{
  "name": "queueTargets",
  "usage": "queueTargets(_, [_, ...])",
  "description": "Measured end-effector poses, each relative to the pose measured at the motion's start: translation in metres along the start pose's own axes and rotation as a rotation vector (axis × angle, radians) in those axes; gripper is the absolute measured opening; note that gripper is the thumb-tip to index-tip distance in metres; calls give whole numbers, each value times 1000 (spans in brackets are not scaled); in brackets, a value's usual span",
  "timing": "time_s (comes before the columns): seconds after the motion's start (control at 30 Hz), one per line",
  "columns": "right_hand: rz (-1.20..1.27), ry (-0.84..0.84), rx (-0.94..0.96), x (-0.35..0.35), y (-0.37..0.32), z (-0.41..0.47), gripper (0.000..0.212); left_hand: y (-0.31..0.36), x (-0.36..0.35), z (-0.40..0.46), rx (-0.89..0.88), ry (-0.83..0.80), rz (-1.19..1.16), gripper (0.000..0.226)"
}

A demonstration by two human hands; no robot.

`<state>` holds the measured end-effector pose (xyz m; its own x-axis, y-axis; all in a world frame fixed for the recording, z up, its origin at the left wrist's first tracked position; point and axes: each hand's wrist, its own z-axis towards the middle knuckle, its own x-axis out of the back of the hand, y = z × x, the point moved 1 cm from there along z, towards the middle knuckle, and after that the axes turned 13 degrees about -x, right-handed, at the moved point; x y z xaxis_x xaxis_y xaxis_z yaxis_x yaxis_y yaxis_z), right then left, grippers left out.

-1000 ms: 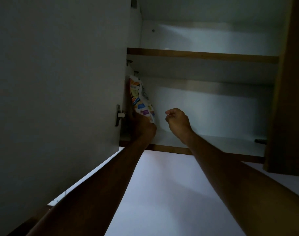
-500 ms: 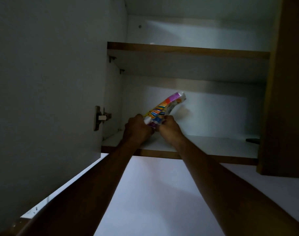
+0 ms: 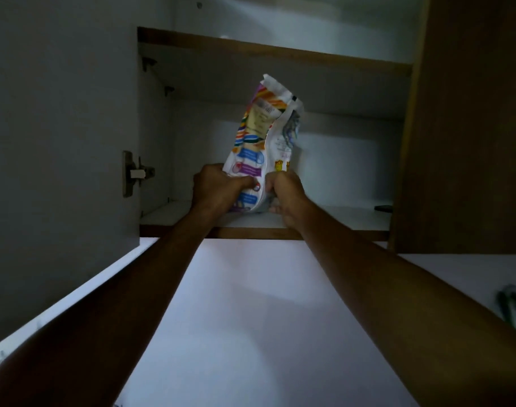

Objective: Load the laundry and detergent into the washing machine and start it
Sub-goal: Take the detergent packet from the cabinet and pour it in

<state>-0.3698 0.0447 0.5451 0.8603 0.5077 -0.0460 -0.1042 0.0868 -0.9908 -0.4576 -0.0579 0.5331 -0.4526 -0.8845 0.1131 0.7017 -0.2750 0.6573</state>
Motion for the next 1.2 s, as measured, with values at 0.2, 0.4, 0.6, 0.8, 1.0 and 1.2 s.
queueTargets(0.2, [-116,63,135,69,-24,-32,80,39,-45,-31,-72,-26,-158,45])
queueTargets(0.4, [-66,234,231,154,-31,-79,69,95,-103,-73,-120,-96,-298,43])
queueTargets(0.6, [10,305,261,202,-17,-132,56,139,-124,-125,-274,-148,-250,48])
queueTargets(0.8, [-213,530,219,239,-33,-172,64,173,-137,-160,-83,-218,-534,50])
queueTargets(1.0, [-278,663,133,302,-6,-221,43,182,-186,-220,20,-381,-775,58])
queueTargets(1.2, [-302,718,25,357,50,-264,62,177,-232,-291,145,-590,-859,61])
